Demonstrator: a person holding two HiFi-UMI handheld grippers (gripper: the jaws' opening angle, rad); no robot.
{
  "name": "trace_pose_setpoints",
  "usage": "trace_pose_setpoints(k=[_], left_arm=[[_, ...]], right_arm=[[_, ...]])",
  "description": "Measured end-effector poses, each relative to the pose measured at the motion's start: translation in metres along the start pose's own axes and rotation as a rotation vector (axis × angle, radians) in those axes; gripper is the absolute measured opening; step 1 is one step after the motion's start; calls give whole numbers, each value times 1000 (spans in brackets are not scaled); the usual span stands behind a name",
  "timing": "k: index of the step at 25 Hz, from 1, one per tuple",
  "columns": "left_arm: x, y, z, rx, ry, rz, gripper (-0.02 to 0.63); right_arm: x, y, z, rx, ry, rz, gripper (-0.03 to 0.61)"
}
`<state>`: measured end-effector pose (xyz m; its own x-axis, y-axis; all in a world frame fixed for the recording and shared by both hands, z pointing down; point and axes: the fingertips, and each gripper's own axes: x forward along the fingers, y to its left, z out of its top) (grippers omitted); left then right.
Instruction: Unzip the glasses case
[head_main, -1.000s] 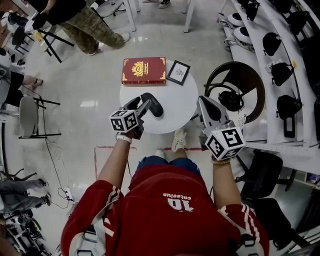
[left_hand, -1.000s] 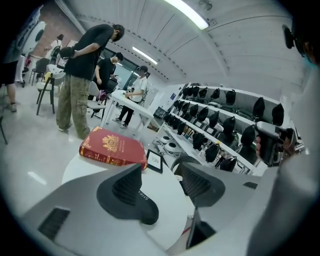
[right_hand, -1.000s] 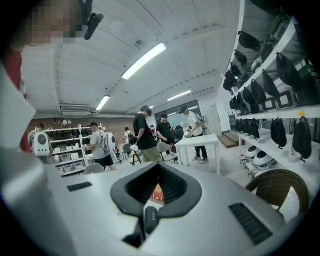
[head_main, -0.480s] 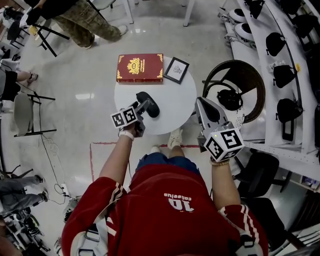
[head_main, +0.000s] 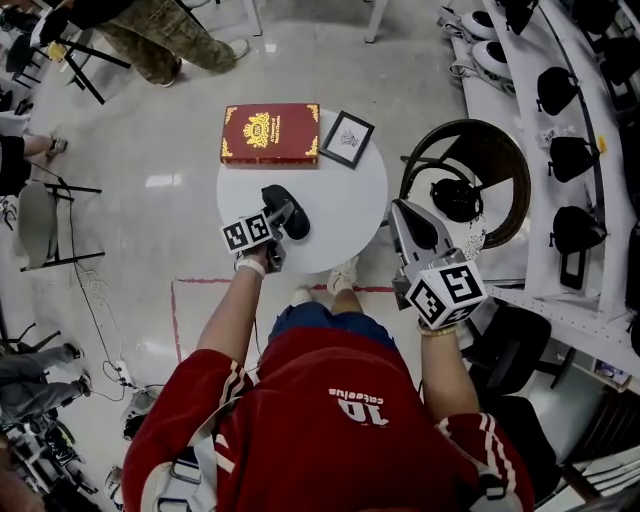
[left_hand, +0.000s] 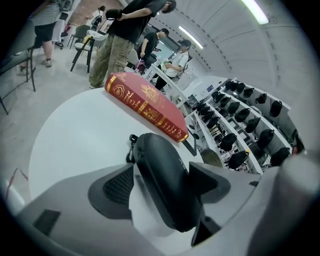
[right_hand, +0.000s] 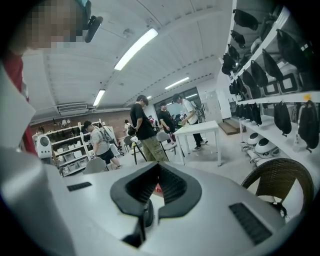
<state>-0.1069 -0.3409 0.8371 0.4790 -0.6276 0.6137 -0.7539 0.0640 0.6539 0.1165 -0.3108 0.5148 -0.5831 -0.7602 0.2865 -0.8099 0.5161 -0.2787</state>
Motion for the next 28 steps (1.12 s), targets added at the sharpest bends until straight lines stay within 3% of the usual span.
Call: trace_pose_setpoints(k=[21, 28], left_arm=[[48, -28, -7, 42, 186, 87, 347], [44, -27, -11, -29, 211, 42, 277]], right_arm=[[16, -33, -4, 49, 24, -8, 14], [14, -27, 0, 39, 21, -6, 14]])
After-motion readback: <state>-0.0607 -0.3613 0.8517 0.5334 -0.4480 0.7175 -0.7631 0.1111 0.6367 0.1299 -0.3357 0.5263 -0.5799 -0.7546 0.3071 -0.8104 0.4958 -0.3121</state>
